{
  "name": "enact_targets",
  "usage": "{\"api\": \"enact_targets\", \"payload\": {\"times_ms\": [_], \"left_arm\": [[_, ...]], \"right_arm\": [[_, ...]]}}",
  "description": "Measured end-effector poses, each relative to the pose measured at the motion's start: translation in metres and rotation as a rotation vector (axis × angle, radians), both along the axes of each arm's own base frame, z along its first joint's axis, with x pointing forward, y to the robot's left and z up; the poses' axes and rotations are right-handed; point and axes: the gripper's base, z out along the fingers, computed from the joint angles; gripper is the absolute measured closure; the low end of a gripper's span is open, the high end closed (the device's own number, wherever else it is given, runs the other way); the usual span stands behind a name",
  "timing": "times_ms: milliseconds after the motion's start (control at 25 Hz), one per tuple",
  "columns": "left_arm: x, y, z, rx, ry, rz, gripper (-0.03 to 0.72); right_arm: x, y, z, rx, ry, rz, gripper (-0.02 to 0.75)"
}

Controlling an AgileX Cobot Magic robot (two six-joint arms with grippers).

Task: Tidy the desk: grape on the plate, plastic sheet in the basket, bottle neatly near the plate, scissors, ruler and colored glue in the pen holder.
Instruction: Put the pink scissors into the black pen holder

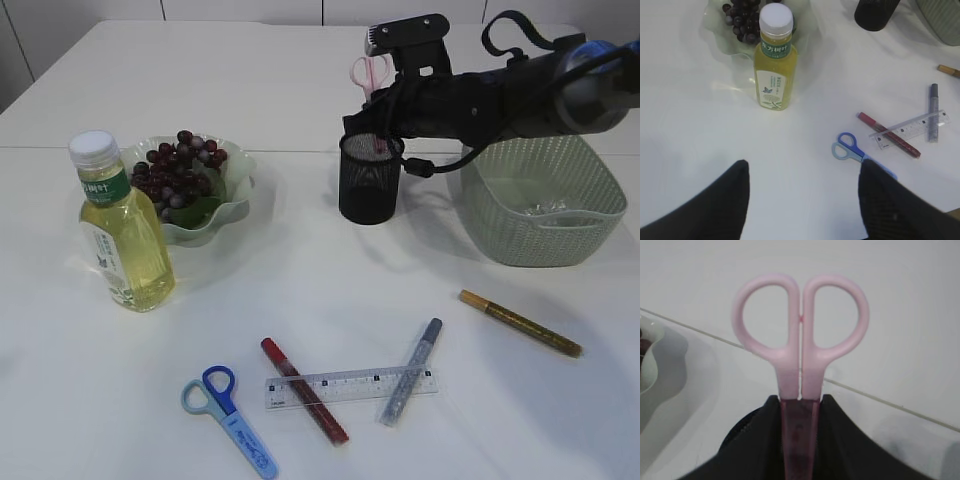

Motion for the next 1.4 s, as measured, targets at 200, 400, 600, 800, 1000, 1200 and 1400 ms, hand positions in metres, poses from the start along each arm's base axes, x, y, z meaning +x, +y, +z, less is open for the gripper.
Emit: {"api": "enact_targets", "payload": {"times_ms": [200, 400, 600, 800, 1000, 1200, 1400], "left_arm": [[0.000, -0.001, 0.000, -0.012, 0.002, -0.003, 0.190], [0.000, -0.001, 0.000, -0.018, 0.001, -0.005, 0.190], [0.000, -0.002, 0.000, -0.020, 0.002, -0.005, 0.190], [0.000, -0.002, 0.000, -0.022, 0.002, -0.006, 0.190], [0.000, -0.002, 0.000, -0.022, 0.002, -0.006, 0.190], [0.000, -0.002, 0.000, -0.022, 0.002, -0.006, 0.190], [-0.001, -0.003, 0.001, -0.042, 0.009, -0.008, 0.190]], "right_arm": [[-0.001, 0.000, -0.001, 0.004, 0.017, -0.004, 0.529], [-0.001, 0.000, -0.002, 0.006, 0.027, -0.007, 0.525], [-0.002, -0.001, -0.005, 0.003, 0.064, -0.011, 0.451], [-0.003, -0.001, -0.005, 0.000, 0.091, -0.013, 0.393], [-0.001, 0.002, 0.008, -0.002, 0.162, -0.013, 0.388], [-0.008, 0.003, 0.047, 0.020, 0.264, -0.009, 0.388], [-0.031, 0.004, 0.084, -0.004, 0.534, 0.034, 0.387]]}}
